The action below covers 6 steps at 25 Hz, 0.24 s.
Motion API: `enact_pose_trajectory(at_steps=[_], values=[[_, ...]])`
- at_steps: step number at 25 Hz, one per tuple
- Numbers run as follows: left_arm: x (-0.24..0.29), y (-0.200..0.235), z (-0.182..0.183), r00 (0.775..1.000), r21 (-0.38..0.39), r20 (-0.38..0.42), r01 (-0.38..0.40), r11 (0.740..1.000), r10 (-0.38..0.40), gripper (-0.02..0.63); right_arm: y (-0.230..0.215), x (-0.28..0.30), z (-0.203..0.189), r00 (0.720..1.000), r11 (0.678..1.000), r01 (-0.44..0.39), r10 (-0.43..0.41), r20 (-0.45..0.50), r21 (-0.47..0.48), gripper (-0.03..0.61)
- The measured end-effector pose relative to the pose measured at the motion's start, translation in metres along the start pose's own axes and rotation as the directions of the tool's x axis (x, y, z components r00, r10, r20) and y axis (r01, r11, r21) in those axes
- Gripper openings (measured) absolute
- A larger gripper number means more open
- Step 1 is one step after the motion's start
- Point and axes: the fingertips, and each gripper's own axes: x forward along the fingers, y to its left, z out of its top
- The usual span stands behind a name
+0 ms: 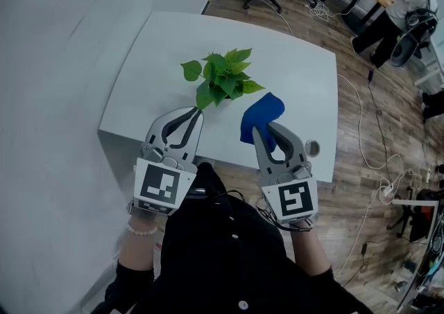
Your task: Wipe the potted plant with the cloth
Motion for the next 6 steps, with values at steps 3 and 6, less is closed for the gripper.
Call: enact_pose_trajectory(at_steps=[3, 6], values=[[-0.0027, 0.0019, 0.0013, 1.0, -0.002, 0.002, -0.005, 1.0, 0.005, 0.029, 0.0022, -0.0007, -0.0001, 1.0, 1.0, -0.005, 0.005, -0.005, 0.001, 0.075], [-0.0048, 0.0035, 0.0023, 1.0, -0.002, 0.004, -0.009, 1.0, 0.009, 0.029, 0.0041, -0.0011, 0.0001, 1.0, 1.0, -0.011, 0.011, -0.008, 0.001, 0.075]])
